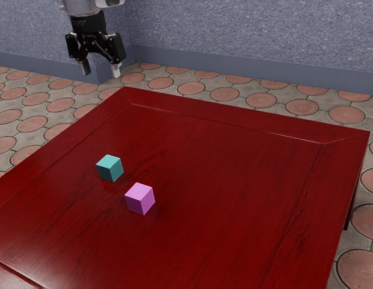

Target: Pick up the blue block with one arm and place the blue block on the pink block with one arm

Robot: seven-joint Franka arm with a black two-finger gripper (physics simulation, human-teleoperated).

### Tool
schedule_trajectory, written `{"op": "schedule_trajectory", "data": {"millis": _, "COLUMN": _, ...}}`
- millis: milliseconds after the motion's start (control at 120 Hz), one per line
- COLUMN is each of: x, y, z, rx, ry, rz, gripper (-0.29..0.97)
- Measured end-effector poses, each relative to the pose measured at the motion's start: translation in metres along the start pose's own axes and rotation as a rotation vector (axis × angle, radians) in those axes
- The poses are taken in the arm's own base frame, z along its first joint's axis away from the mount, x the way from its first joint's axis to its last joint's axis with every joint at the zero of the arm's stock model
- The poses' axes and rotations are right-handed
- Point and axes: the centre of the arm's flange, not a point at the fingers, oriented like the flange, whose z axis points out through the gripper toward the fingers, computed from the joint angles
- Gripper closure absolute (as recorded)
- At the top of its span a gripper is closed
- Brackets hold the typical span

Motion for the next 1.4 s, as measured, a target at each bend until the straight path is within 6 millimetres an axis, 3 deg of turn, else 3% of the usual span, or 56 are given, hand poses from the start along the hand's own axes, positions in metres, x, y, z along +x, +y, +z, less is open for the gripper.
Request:
{"op": "schedule_trajectory", "data": {"millis": 225, "x": 0.000, "y": -0.009, "z": -0.001, "rx": -0.024, "ry": 0.000, "rz": 0.031, "gripper": 0.00}}
{"op": "schedule_trajectory", "data": {"millis": 258, "x": -0.005, "y": -0.006, "z": -0.016, "rx": -0.023, "ry": 0.027, "rz": 0.042, "gripper": 0.00}}
{"op": "schedule_trajectory", "data": {"millis": 317, "x": -0.029, "y": -0.002, "z": -0.068, "rx": -0.022, "ry": 0.126, "rz": 0.062, "gripper": 0.00}}
{"op": "schedule_trajectory", "data": {"millis": 392, "x": -0.056, "y": 0.003, "z": -0.106, "rx": -0.022, "ry": 0.197, "rz": 0.085, "gripper": 0.00}}
{"op": "schedule_trajectory", "data": {"millis": 475, "x": -0.065, "y": 0.005, "z": -0.118, "rx": -0.020, "ry": 0.221, "rz": 0.100, "gripper": 0.00}}
{"op": "schedule_trajectory", "data": {"millis": 608, "x": -0.056, "y": -0.010, "z": -0.113, "rx": 0.007, "ry": 0.230, "rz": 0.079, "gripper": 0.00}}
{"op": "schedule_trajectory", "data": {"millis": 692, "x": -0.038, "y": -0.011, "z": -0.094, "rx": 0.047, "ry": 0.203, "rz": 0.078, "gripper": 0.00}}
{"op": "schedule_trajectory", "data": {"millis": 817, "x": -0.017, "y": 0.005, "z": -0.067, "rx": 0.084, "ry": 0.164, "rz": 0.108, "gripper": 0.00}}
{"op": "schedule_trajectory", "data": {"millis": 908, "x": 0.000, "y": -0.003, "z": -0.037, "rx": 0.099, "ry": 0.102, "rz": 0.100, "gripper": 0.00}}
{"op": "schedule_trajectory", "data": {"millis": 1017, "x": 0.016, "y": 0.002, "z": 0.040, "rx": 0.123, "ry": -0.024, "rz": 0.119, "gripper": 0.00}}
{"op": "schedule_trajectory", "data": {"millis": 1100, "x": 0.019, "y": -0.018, "z": 0.101, "rx": 0.124, "ry": -0.097, "rz": 0.095, "gripper": 0.00}}
{"op": "schedule_trajectory", "data": {"millis": 1175, "x": 0.018, "y": -0.031, "z": 0.139, "rx": 0.122, "ry": -0.119, "rz": 0.084, "gripper": 0.00}}
{"op": "schedule_trajectory", "data": {"millis": 1308, "x": 0.028, "y": -0.050, "z": 0.165, "rx": 0.104, "ry": -0.096, "rz": 0.073, "gripper": 0.00}}
{"op": "schedule_trajectory", "data": {"millis": 1400, "x": 0.033, "y": -0.062, "z": 0.173, "rx": 0.064, "ry": -0.081, "rz": 0.056, "gripper": 0.00}}
